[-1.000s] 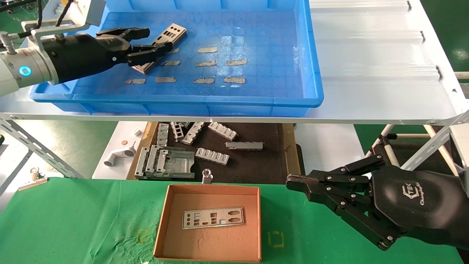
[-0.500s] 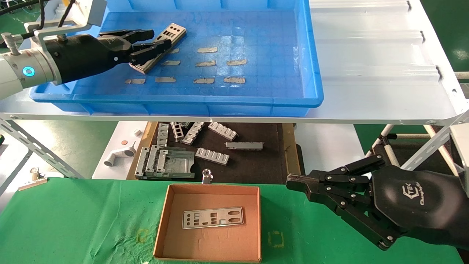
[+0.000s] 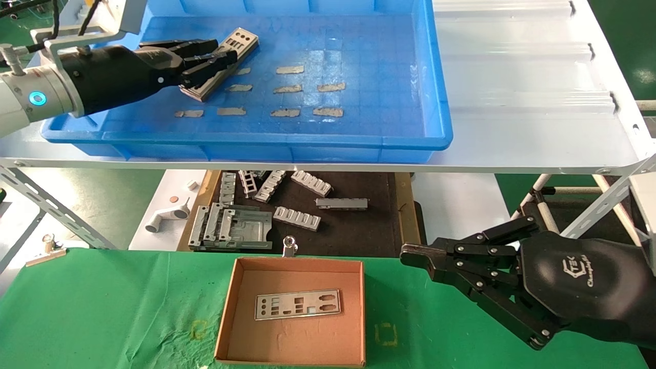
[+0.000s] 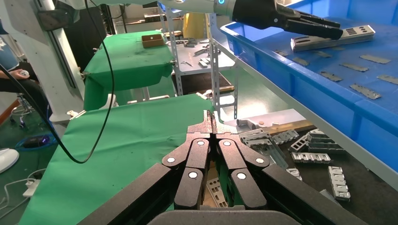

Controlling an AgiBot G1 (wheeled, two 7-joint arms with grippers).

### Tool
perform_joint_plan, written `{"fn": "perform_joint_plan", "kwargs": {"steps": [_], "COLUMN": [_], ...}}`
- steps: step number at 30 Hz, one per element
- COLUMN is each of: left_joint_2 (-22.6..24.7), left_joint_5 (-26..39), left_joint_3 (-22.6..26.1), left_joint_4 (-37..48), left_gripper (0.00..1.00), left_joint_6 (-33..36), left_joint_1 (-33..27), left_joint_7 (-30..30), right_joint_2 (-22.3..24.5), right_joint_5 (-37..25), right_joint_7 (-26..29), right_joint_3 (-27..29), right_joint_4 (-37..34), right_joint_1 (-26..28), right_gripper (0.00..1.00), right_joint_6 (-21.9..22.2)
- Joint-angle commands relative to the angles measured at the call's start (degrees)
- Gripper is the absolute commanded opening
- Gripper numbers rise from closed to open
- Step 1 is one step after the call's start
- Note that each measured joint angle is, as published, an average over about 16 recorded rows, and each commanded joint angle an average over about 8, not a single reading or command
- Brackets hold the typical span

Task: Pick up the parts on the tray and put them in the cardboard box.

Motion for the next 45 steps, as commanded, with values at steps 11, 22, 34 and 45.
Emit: {"fn": "perform_joint_plan", "kwargs": {"steps": [11, 22, 34, 45], "left_joint_2": [-1.4, -7.0, -15.1, -25.5], "left_joint_5": [-0.8, -0.9, -9.6, -21.9], "left_joint_3": [-0.5, -0.4, 3.7, 11.8], "left_joint_4": [-0.8, -4.1, -27.1, -52.8], "left_gripper": [0.00, 0.00, 0.00, 0.00], "left_joint_6": [3.1, 19.8, 28.8, 27.1], "left_joint_1": [-0.9, -2.8, 5.0, 18.9], "left_joint_7": [0.6, 2.1, -2.0, -5.3], "right_joint_2": [0.0, 0.0, 0.0, 0.0], "right_joint_5": [0.0, 0.0, 0.0, 0.0], "right_joint_7": [0.0, 0.0, 0.0, 0.0], "right_joint_3": [0.0, 0.0, 0.0, 0.0], "right_joint_4": [0.0, 0.0, 0.0, 0.0], "right_joint_1": [0.0, 0.0, 0.0, 0.0], "right_gripper": [0.00, 0.00, 0.00, 0.00], "right_joint_6": [0.0, 0.0, 0.0, 0.0]}}
